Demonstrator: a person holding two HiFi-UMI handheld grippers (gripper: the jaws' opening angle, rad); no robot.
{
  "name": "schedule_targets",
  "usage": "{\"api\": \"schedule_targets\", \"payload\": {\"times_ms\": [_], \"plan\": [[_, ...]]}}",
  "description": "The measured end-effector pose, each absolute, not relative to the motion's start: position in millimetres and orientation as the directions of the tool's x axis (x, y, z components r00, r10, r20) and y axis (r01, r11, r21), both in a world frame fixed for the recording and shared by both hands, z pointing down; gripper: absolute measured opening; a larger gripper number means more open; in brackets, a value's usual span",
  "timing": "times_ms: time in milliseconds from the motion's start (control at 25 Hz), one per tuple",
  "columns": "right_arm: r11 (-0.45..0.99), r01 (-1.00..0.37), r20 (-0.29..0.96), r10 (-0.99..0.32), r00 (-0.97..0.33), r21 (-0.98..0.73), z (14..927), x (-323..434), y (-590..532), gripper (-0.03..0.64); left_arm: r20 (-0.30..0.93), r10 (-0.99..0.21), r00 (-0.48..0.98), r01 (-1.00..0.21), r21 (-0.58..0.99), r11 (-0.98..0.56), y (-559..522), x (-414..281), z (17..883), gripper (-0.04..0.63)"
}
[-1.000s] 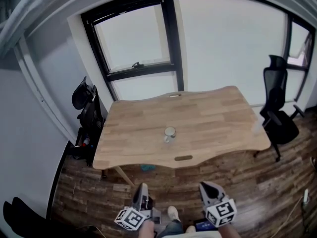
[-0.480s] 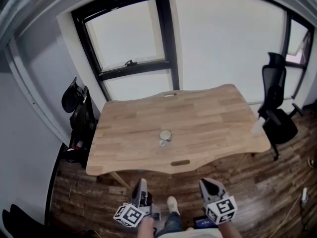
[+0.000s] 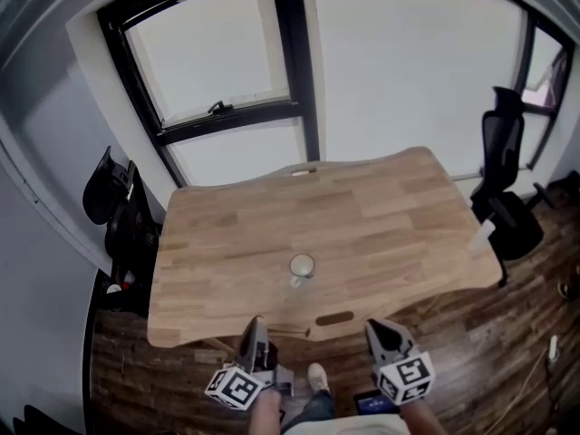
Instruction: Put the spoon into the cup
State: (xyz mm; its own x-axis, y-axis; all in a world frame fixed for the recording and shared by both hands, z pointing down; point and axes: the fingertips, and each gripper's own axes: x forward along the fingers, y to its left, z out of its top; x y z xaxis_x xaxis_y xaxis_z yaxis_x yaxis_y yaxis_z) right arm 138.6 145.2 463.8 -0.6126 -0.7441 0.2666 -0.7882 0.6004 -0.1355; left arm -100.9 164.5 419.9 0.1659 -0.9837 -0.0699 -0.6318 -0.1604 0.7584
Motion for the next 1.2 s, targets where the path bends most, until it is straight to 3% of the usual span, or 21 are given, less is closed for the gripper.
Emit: {"api": "schedule_targets", "payload": {"times_ms": [640, 1200], "plan": [[0.568, -0.813, 0.307, -0.757, -0.577, -0.129, 470.8, 68.1, 24.7, -0.003, -0.069, -0.974, 0.217, -0.609, 0.77, -0.19, 27.0, -167.6, 418.6, -0.002], [0.519, -0.845, 0.317, -0.786, -0.531, -0.128, 480.0, 57.0, -2.2, -0.003, -0.07, -0.965, 0.254, -0.582, 0.785, -0.21, -13.7, -183.3, 425.2, -0.002]]}}
